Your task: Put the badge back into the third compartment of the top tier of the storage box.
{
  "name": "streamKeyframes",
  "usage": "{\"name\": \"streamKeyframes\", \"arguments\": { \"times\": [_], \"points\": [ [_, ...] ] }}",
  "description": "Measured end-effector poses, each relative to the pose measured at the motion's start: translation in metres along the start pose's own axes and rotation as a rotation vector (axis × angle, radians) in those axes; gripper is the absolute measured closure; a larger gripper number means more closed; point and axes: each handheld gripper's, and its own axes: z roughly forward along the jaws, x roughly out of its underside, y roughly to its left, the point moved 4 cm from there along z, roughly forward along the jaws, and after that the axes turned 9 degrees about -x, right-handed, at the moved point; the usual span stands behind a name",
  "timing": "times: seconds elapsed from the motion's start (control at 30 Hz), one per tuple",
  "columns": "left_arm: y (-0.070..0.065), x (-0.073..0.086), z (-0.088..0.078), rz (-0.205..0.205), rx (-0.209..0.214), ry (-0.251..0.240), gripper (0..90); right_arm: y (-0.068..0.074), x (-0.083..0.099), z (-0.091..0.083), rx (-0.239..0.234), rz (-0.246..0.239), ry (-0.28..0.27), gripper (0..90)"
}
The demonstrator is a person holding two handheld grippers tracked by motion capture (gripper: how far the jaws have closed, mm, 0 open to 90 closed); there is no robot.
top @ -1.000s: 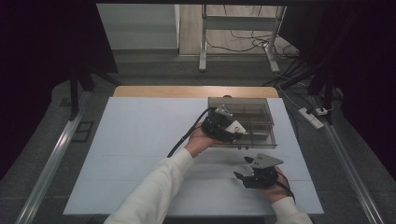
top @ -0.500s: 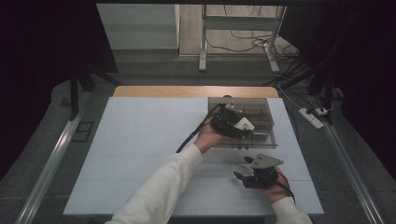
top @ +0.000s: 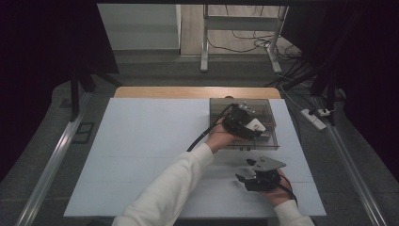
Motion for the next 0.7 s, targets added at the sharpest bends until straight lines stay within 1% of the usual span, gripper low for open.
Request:
{"name": "streamKeyframes", "arguments": {
  "times": [0.13, 0.2, 0.43, 0.5, 0.53, 0.57, 0.63, 0.7],
  "points": [
    [-0.002, -0.002, 0.009, -0.001, 0.005, 0.011, 32.8, 0.0, 0.001, -0.001, 0.001, 0.005, 0.002, 29.0],
    [-0.003, -0.003, 0.012, 0.006, 0.007, 0.017, 32.8, 0.0, 0.001, -0.001, -0.005, 0.004, 0.0, 29.0],
    [-0.009, -0.007, 0.022, 0.002, 0.019, 0.02, 32.7, 0.0, 0.001, 0.0, -0.007, 0.001, 0.005, 28.9],
    [-0.01, -0.006, 0.024, 0.013, 0.021, 0.018, 32.4, 0.0, 0.001, 0.0, -0.008, 0.001, 0.006, 28.9],
    [-0.01, -0.006, 0.023, 0.026, 0.024, 0.015, 31.8, 0.0, 0.001, 0.001, -0.009, 0.001, 0.007, 28.9],
    [-0.011, -0.007, 0.023, 0.026, 0.03, 0.007, 29.0, 0.0, 0.001, 0.001, -0.01, 0.003, 0.008, 29.0],
    [-0.01, -0.007, 0.02, 0.017, 0.033, 0.01, 23.4, 0.0, 0.002, 0.001, -0.014, 0.004, 0.01, 28.9],
    [-0.008, -0.007, 0.017, 0.009, 0.031, 0.017, 21.5, 0.0, 0.002, 0.001, -0.015, 0.004, 0.01, 28.9]
  ]
}}
